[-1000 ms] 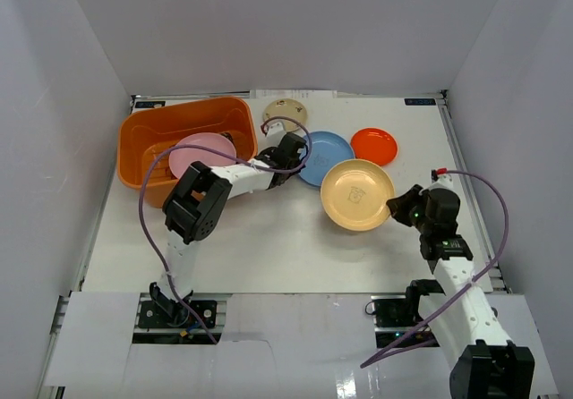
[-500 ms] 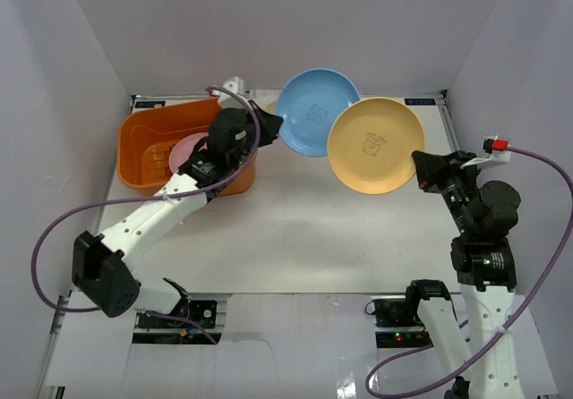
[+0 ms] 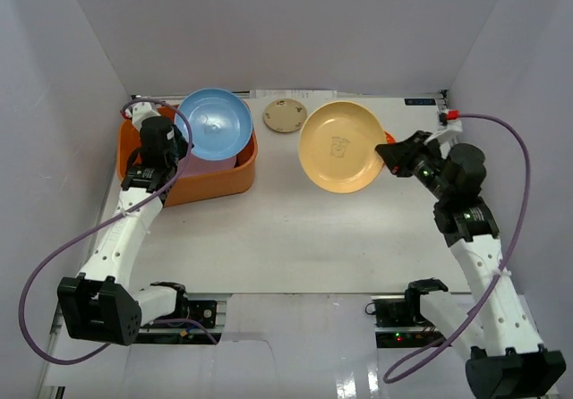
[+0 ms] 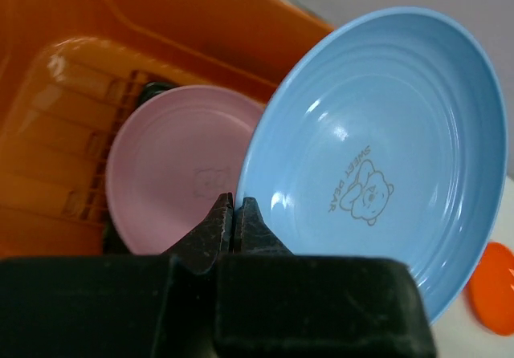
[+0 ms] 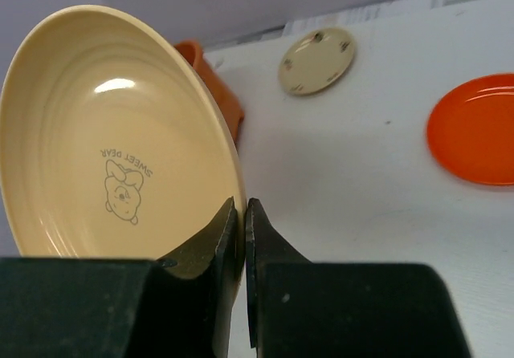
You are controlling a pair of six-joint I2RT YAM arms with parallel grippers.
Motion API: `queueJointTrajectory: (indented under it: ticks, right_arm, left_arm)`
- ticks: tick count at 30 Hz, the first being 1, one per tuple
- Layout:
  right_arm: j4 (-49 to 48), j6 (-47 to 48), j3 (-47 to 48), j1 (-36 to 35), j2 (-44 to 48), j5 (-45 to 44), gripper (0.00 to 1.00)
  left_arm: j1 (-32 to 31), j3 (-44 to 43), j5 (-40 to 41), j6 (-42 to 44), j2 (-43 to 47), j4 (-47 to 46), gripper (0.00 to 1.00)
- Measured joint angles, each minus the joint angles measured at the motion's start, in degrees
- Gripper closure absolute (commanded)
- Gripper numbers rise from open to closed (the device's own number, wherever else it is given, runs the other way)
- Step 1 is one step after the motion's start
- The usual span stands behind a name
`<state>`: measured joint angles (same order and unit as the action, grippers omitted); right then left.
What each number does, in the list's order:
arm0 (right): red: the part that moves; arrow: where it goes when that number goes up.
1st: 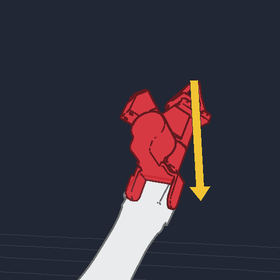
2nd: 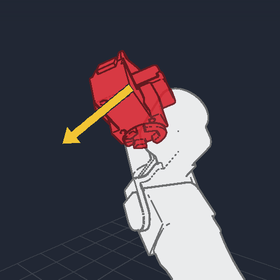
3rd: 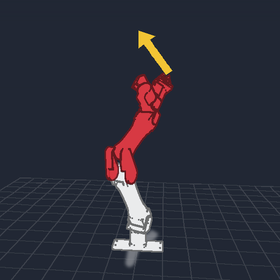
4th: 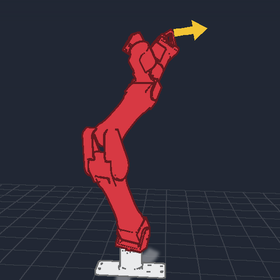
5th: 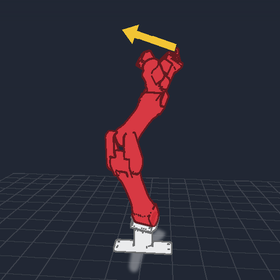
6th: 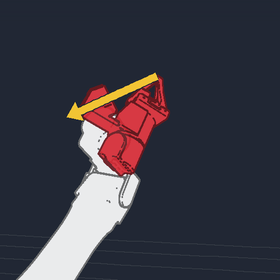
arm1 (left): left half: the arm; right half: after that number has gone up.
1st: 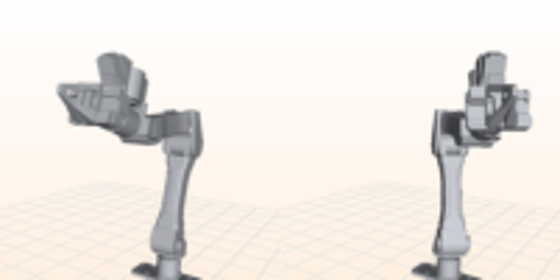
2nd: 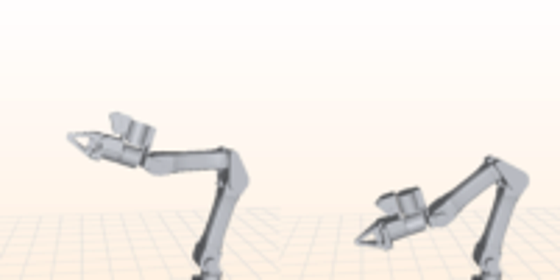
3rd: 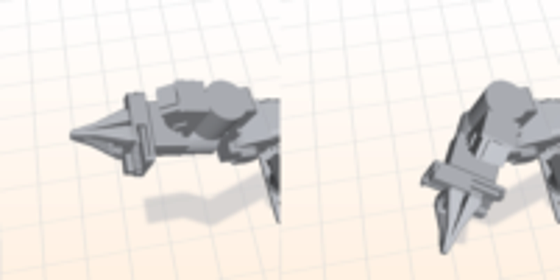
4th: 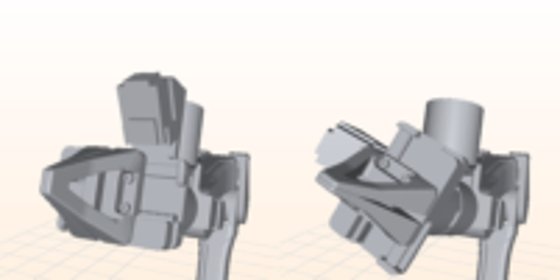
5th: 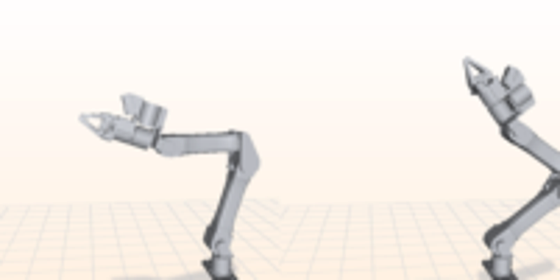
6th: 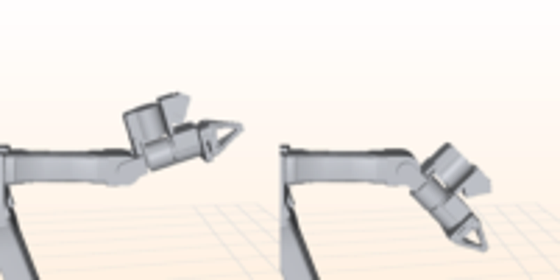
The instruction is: Place the plates into the plastic bin on the countertop
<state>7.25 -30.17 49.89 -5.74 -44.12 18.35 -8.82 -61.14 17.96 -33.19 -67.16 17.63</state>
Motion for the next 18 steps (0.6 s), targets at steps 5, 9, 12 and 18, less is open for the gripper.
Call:
queueJointTrajectory:
  ticks: [5, 9, 12, 18]
  right_arm:
    - [-2.4, 2.3, 4.7, -18.2, -13.3, -6.1, 0.92]
    - [-7.1, 3.4, 9.6, -27.7, -24.7, -9.6, 0.92]
    - [-8.9, 4.1, 15.5, -31.4, -34.2, -11.8, 0.92]
    - [-9.3, 6.2, 31.6, -36.2, -51.9, -16.5, 0.92]
  left_arm:
    - [4.5, 3.4, 0.3, 0.8, -2.1, 3.9, 0.98]
    - [6.1, 3.3, 0.4, 1.6, -7.0, 5.4, 0.90]
    - [7.8, 3.3, -0.3, 2.1, -10.3, 6.1, 0.74]
    - [12.3, 3.3, -2.4, 1.0, -12.0, 6.2, 0.37]
